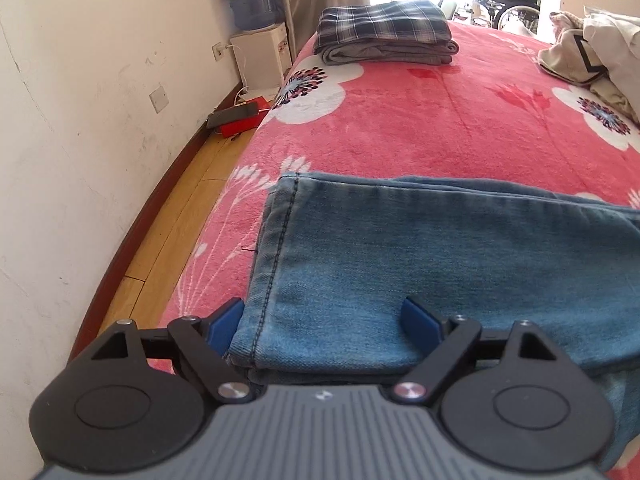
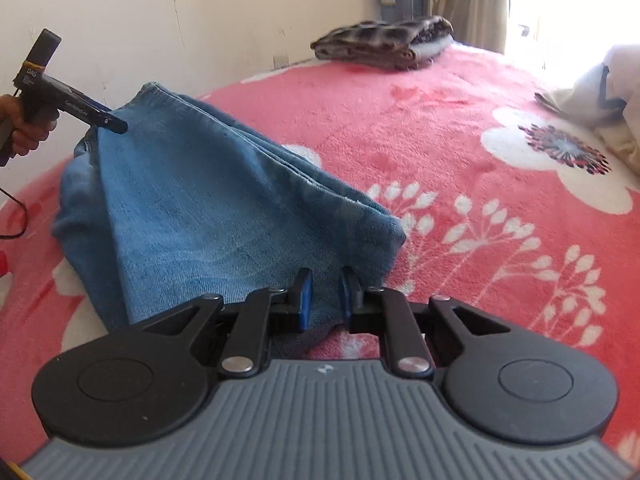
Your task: Fold clothes
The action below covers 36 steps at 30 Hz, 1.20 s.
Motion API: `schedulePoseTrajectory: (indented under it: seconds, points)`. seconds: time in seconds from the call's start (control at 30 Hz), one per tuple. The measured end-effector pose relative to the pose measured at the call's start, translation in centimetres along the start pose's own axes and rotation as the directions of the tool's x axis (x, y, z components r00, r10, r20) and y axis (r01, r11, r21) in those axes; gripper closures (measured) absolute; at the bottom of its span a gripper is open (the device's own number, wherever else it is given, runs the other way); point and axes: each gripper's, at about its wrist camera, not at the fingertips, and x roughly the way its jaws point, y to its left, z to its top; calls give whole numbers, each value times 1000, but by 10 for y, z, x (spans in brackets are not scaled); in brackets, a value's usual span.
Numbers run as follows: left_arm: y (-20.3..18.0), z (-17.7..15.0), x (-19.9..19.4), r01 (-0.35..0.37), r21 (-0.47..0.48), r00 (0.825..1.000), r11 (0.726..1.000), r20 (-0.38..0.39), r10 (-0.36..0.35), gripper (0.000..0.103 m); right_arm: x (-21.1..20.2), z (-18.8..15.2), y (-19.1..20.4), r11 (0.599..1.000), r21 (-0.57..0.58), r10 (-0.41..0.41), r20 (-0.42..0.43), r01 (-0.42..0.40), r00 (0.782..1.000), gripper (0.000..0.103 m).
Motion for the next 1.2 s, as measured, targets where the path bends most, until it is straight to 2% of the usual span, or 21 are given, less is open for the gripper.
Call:
schedulePoseTrajectory:
  seconds: [0.27,0.4,0.47,0.57,0.63,0.7,0.73,0.83,0.93,1.03,1.13,1.2]
  points:
    - [-3,2,1,-14,4,1000,1000,-4,14,16,33,35,-17,995,62,-73,15,72,997,92]
    - [-3,2,2,-16,9,1000,1000,-10,16,16,24,36,-39,975,222,-45,58,31,997,88]
    - [-2,4,2,-11,5,1000,1000,-19,11,16,-1,41,-26,984,171,-59,115,39,992,88]
    - [-2,6,3,-8,4,1000,1000,-29,8,16,-42,40,-9,988,129,65,174,-88,983,88]
    - [-2,5,4,-5,-1,1000,1000,-24,5,16,-57,31,7,982,66,162,159,-174,974,88]
    - [-1,2,5,2,-8,1000,1000,-12,-2,15,-52,13,26,983,1,181,70,-182,981,90]
    - [0,1,5,10,-8,1000,1000,-6,-10,15,-40,1,32,989,-26,143,3,-143,990,90]
    - [2,-1,7,26,2,1000,1000,12,-26,15,-29,-19,48,994,-103,42,-24,-44,999,90]
    - [2,4,-1,20,24,1000,1000,19,-21,18,-49,4,57,997,-79,-1,2,2,1000,88]
    - [0,9,-27,14,57,997,998,81,-18,21,-66,23,72,994,-39,105,51,-103,993,87]
    - [-5,12,-55,74,84,987,994,137,-85,21,-61,28,96,973,-20,232,49,-231,972,87]
    - [-15,9,-67,138,110,979,984,137,-153,21,-51,24,118,967,-119,232,27,-227,972,86]
